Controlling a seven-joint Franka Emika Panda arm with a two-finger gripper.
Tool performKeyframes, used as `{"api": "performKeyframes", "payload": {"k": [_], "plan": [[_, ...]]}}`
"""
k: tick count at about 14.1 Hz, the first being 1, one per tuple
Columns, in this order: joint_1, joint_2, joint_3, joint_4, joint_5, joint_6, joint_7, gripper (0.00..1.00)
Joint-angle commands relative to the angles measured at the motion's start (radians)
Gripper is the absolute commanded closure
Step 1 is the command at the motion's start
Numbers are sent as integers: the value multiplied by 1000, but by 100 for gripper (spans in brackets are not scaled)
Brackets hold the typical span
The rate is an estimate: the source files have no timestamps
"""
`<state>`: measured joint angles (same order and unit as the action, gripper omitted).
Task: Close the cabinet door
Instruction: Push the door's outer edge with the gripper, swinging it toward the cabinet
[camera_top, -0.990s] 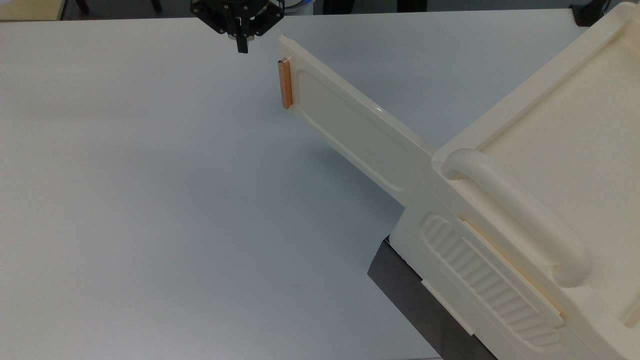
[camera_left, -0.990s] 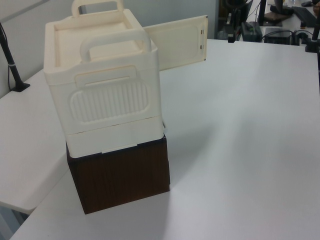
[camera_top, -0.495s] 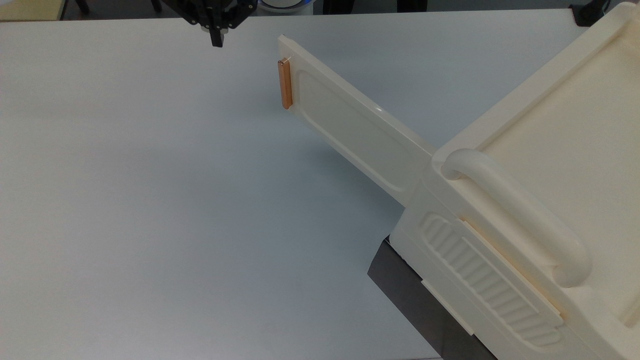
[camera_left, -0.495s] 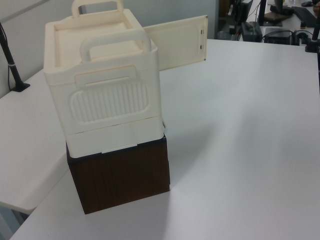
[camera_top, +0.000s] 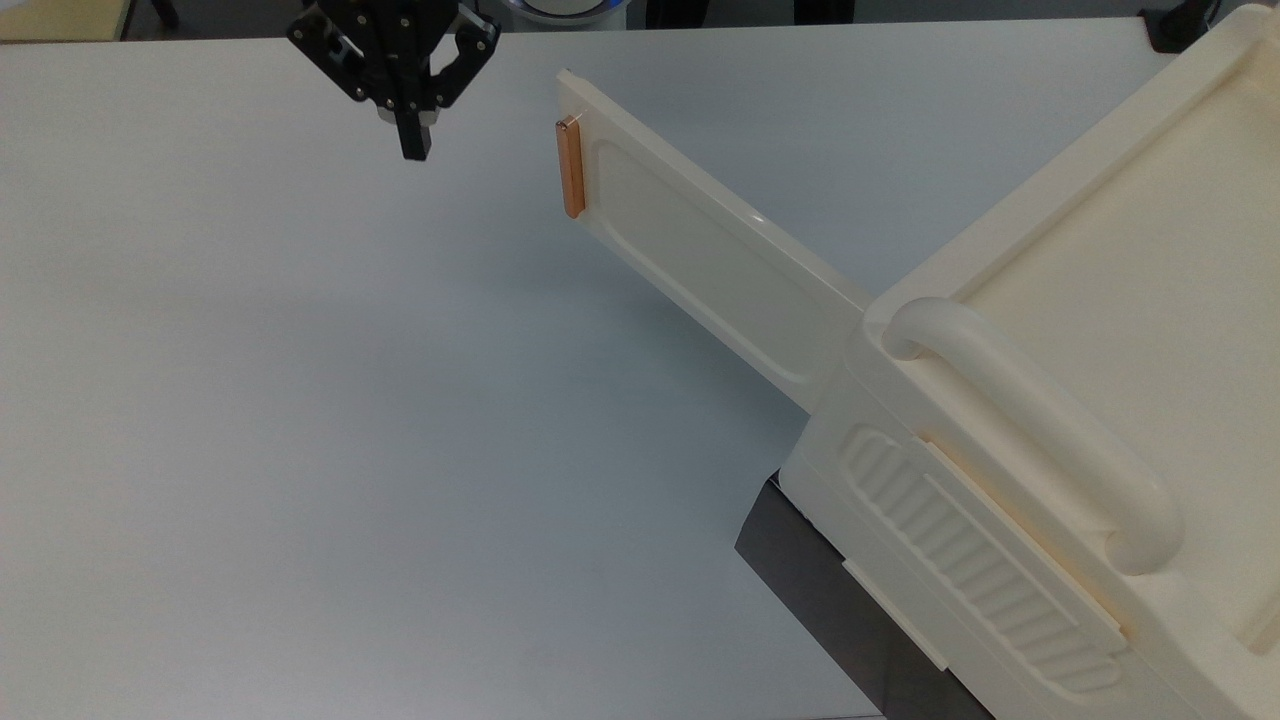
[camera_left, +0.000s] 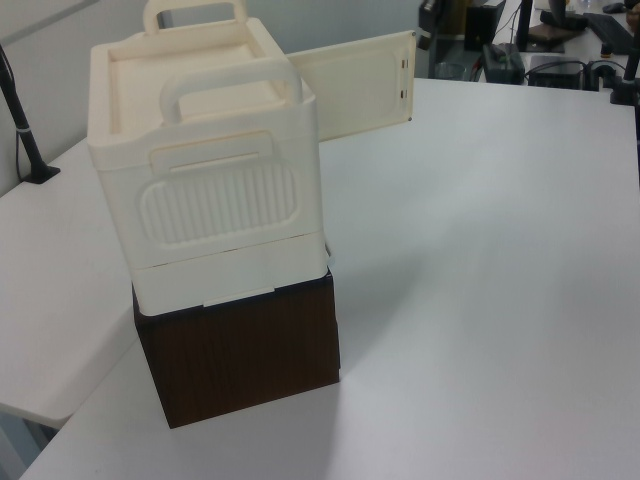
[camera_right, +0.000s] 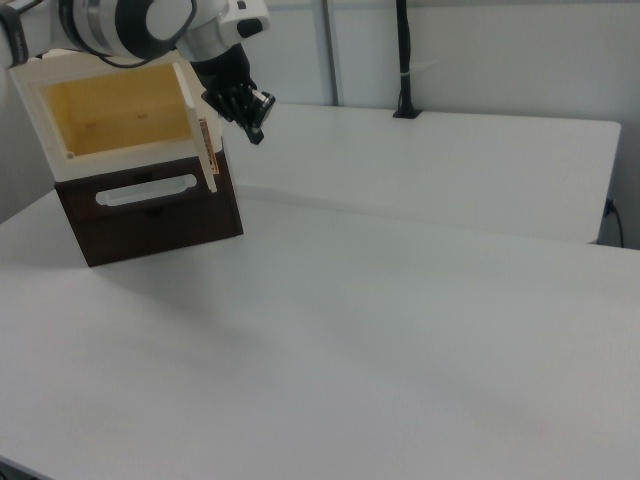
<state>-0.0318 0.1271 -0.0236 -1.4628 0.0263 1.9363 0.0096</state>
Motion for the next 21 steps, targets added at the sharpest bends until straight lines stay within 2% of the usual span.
{"api": "performKeyframes", "payload": {"k": [1,4,8,10,11,13,19,21], "plan": [[1,-3,1,-7,118,168,17,100],[15,8,16,-7,159,202,18,100],[114,12,16,-7,251,202,21,100],[189,-1,16,-7,300,193,27,100],[210,-7,16,-5,319,193,62,100],[216,-6,16,5,317,197,98,100],[222,8,21,10,313,201,86,100],[263,16,22,10,305,201,83,100]]}}
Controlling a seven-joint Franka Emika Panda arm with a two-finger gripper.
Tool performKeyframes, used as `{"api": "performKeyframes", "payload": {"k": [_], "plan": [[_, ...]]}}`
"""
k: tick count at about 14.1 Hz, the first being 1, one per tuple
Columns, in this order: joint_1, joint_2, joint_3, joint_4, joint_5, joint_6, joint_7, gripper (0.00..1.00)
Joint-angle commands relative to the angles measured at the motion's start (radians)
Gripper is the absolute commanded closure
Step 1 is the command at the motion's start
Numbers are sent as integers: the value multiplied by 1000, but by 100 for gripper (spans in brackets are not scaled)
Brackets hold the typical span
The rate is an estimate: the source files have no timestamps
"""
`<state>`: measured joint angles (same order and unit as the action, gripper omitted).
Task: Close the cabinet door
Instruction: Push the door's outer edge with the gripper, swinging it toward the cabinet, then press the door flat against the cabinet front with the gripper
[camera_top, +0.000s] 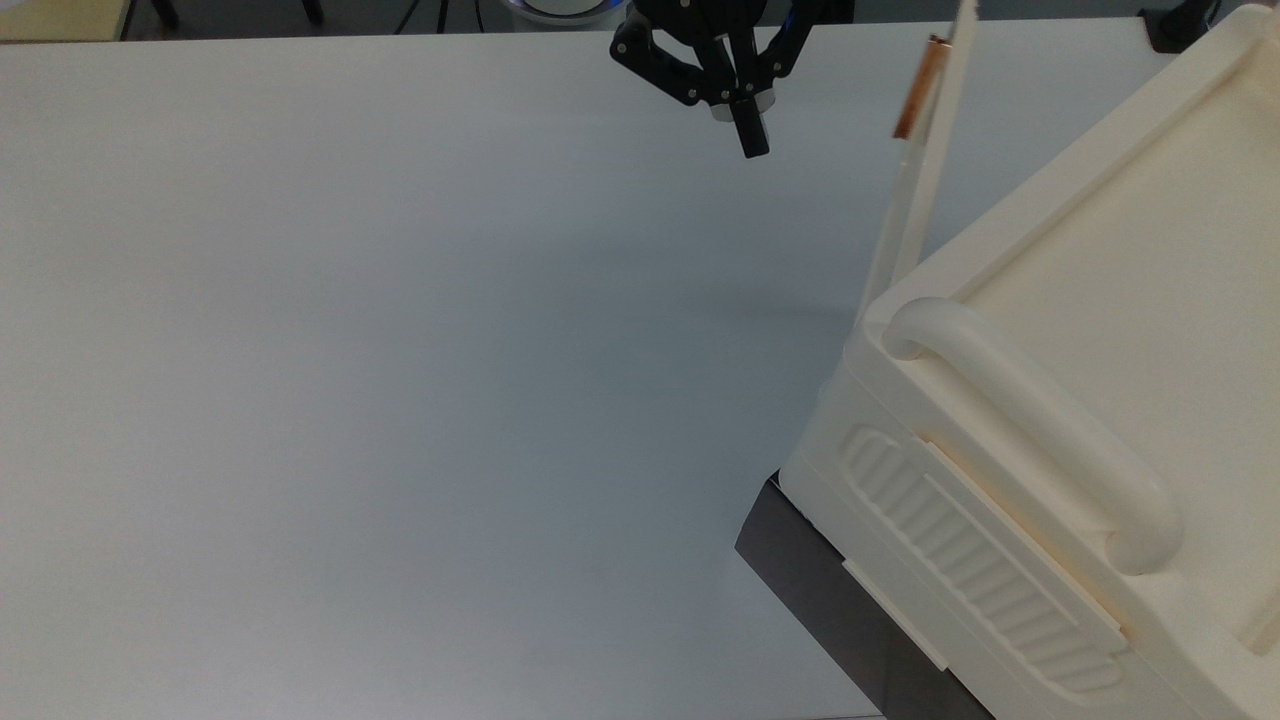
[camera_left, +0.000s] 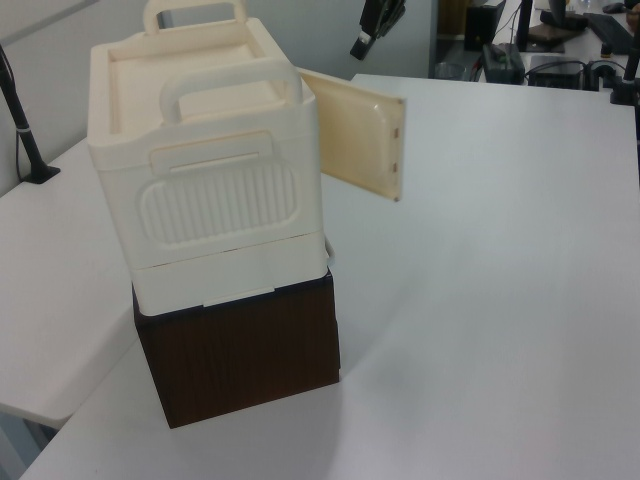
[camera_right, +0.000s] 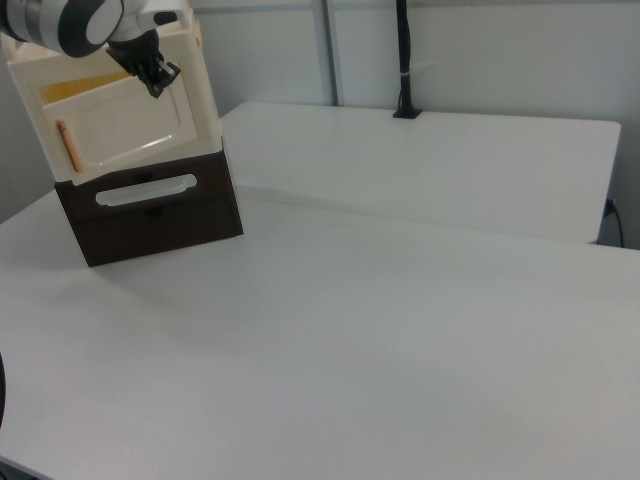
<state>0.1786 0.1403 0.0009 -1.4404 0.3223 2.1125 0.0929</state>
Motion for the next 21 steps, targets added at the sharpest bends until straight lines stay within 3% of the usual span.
{"api": "performKeyframes", "payload": {"k": [1,7,11,18,21], "plan": [[73,19,-2,-11,6,26,-1,100],[203,85,-2,6,-14,167,-53,100],[214,130,-2,6,-19,302,-64,100],[200,116,-18,-12,-25,271,-102,100],[180,87,-53,-46,-103,128,-102,100]]}}
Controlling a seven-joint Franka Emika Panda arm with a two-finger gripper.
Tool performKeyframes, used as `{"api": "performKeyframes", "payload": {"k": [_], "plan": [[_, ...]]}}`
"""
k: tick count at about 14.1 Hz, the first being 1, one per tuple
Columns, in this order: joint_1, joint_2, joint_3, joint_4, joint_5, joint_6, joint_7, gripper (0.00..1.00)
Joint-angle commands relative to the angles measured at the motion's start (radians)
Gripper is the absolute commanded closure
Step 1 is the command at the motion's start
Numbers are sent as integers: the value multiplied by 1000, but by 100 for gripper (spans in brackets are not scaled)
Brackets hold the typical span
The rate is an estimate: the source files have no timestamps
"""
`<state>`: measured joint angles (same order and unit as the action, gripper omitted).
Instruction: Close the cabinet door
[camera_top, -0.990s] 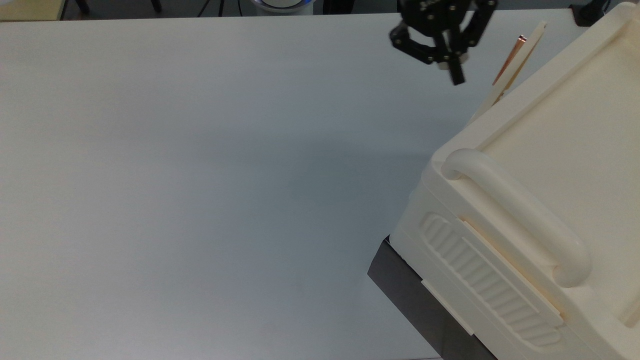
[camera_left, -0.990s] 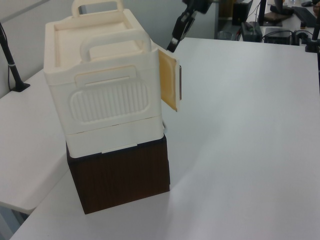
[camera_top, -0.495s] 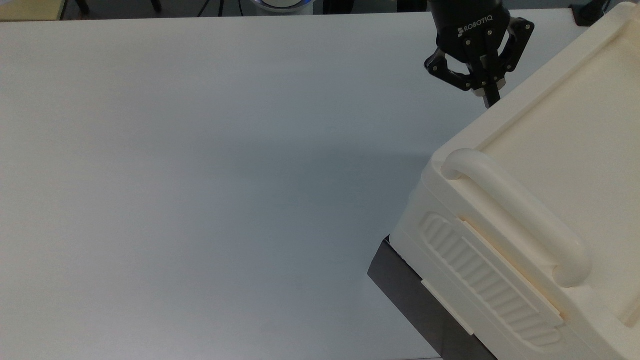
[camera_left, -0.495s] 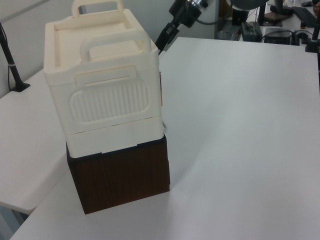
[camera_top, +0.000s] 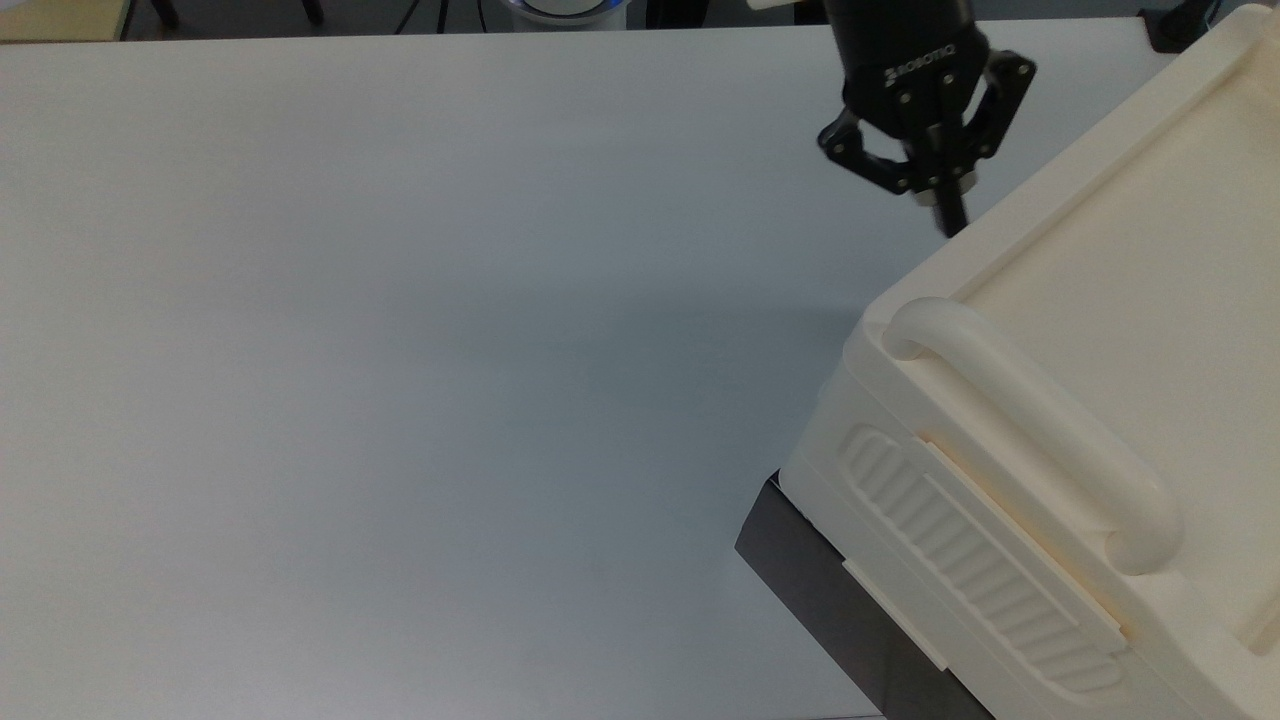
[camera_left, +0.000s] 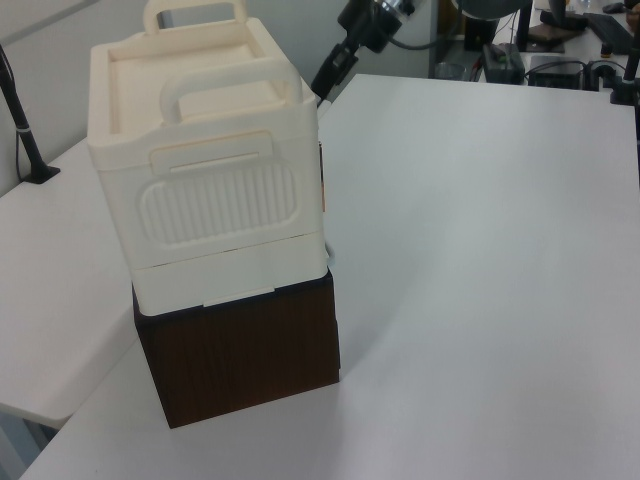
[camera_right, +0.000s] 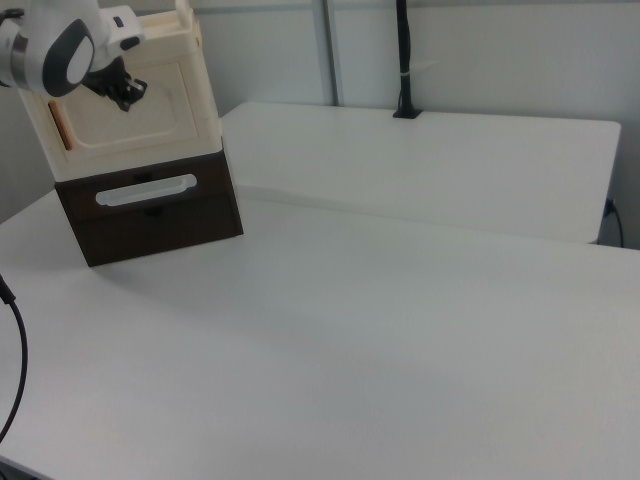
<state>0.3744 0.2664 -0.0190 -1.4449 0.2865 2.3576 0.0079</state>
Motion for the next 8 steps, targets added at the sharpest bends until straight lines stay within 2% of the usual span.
{"api": "performKeyframes", "payload": {"k": [1,5,8], "plan": [[-29,-45,-36,-45,-94,-180,-14,100],[-86,-113,-91,-57,-213,-435,-11,100],[-124,-145,-101,-58,-315,-614,-8,100]]}}
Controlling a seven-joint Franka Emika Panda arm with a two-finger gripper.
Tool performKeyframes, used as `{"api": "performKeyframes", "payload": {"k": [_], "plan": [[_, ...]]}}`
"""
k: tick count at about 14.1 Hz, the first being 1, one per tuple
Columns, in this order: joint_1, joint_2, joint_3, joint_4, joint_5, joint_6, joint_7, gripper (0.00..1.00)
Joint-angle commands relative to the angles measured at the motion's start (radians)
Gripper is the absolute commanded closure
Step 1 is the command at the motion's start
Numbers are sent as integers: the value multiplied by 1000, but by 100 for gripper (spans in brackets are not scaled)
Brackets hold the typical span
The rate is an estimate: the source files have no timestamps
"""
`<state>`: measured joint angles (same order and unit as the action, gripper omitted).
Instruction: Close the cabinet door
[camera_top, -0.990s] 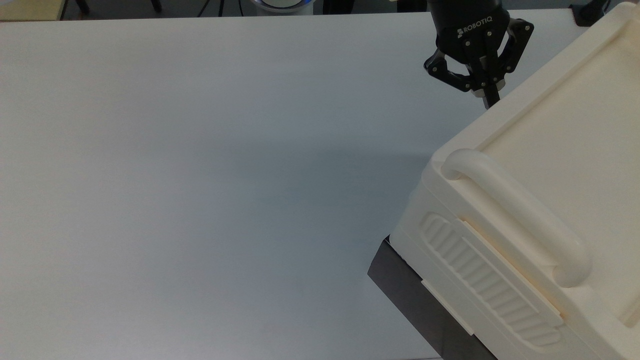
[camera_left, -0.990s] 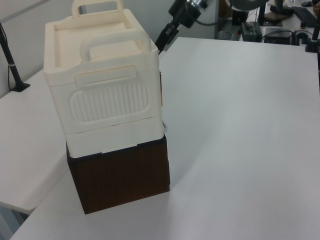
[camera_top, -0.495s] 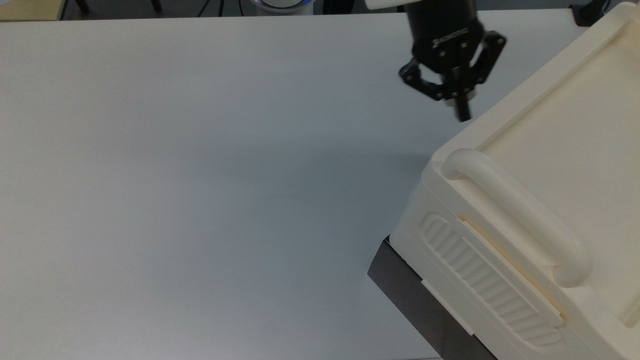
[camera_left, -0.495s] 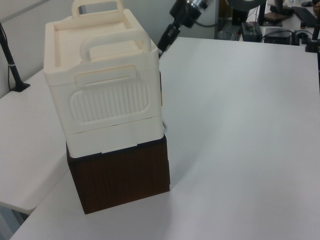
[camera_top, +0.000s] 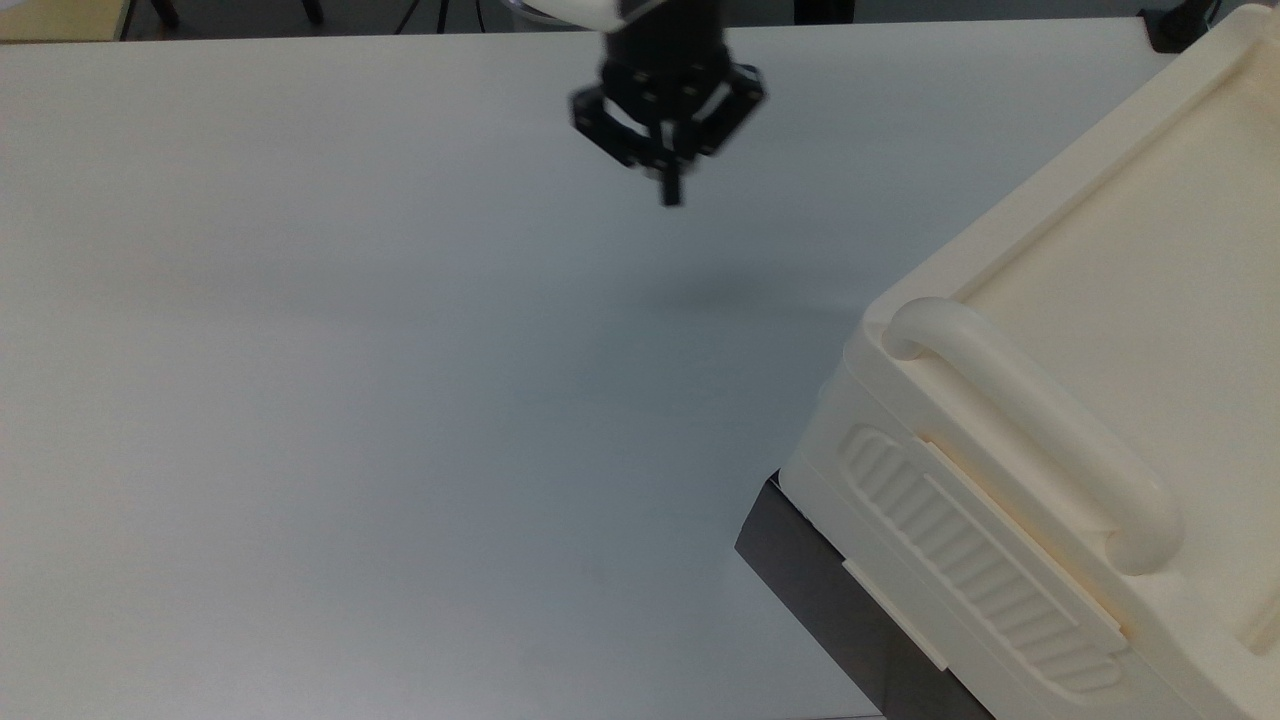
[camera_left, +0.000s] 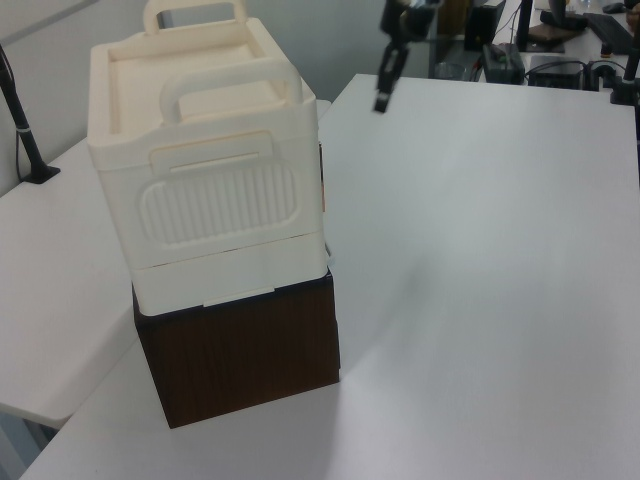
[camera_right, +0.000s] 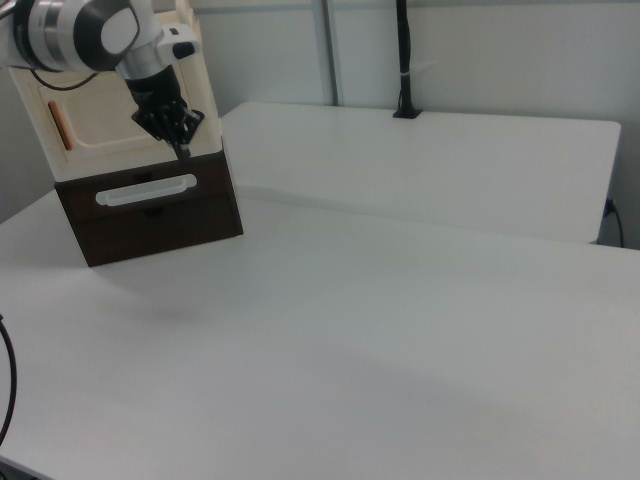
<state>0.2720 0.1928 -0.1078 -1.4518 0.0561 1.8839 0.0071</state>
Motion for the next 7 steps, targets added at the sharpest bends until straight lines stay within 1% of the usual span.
{"api": "performKeyframes", "payload": {"k": [1,4,5,6,7], "plan": [[-40,-78,-12,-51,-100,-187,-3,100],[-125,-105,-10,-65,-108,-262,-9,100],[-132,-127,-10,-87,-122,-262,-9,99],[-134,-150,-10,-120,-157,-266,-3,94],[-136,-167,-9,-130,-162,-264,-1,86]]}}
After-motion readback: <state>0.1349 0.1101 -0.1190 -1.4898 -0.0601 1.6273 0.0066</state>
